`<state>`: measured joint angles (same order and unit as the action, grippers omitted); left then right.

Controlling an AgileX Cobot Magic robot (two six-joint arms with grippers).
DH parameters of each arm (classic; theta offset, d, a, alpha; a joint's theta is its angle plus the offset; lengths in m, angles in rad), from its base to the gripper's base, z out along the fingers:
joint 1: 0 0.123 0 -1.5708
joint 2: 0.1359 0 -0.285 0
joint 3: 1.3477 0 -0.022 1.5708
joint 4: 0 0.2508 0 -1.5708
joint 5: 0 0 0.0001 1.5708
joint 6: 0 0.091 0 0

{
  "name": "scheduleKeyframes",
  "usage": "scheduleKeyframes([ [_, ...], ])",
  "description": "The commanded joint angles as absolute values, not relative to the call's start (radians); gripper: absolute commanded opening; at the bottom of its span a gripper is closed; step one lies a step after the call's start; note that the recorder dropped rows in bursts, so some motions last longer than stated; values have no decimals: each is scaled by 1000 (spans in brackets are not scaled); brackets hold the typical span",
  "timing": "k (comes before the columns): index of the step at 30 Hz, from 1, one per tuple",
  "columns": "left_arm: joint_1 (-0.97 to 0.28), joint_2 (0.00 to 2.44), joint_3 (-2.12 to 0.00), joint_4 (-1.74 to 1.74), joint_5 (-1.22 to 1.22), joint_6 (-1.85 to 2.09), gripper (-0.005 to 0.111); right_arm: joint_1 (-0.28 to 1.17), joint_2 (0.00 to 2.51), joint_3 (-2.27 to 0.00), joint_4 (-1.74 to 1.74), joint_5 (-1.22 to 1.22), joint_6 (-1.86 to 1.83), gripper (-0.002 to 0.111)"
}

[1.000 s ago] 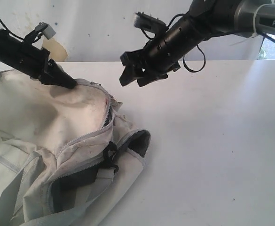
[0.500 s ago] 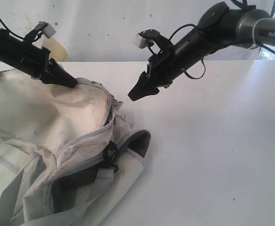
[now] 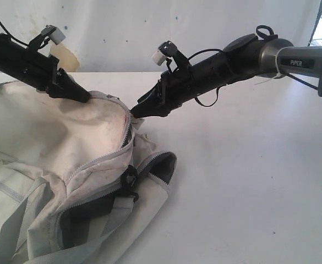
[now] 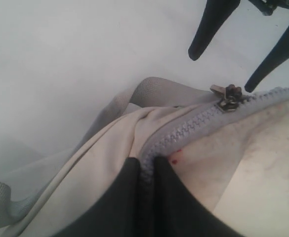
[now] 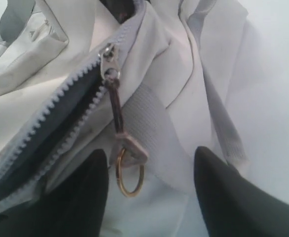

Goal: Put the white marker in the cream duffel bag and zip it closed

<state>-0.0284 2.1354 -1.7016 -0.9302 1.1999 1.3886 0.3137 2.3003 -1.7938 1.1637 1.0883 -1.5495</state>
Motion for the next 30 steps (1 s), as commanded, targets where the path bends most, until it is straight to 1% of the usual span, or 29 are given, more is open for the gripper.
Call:
scheduleKeyframes([
  [1, -35, 2129, -1699, -964, 1221, 1390, 0, 341, 2319, -1793, 1179, 1092, -1600, 49],
  [9, -35, 2129, -1699, -964, 1221, 1390, 0, 383, 2364, -1793, 1188, 1056, -1650, 50],
  [12, -35, 2129, -1699, -964, 1221, 1390, 0, 389, 2364, -1793, 1228, 1056, -1673, 48],
  [14, -35, 2129, -1699, -964, 1221, 1390, 0, 391, 2364, -1793, 1236, 1054, -1673, 41],
  [15, -35, 2129, -1699, -964, 1221, 1390, 0, 391, 2364, -1793, 1236, 1054, -1671, 34],
  [19, -33, 2129, -1699, -945, 1221, 1382, 0, 381, 2360, -1793, 1169, 1056, -1550, 0],
  [26, -32, 2129, -1699, -882, 1221, 1364, 0, 329, 2315, -1793, 957, 1040, -1184, 0],
  [30, -32, 2129, -1699, -848, 1221, 1313, 0, 297, 2282, -1793, 923, 1052, -1038, 0],
])
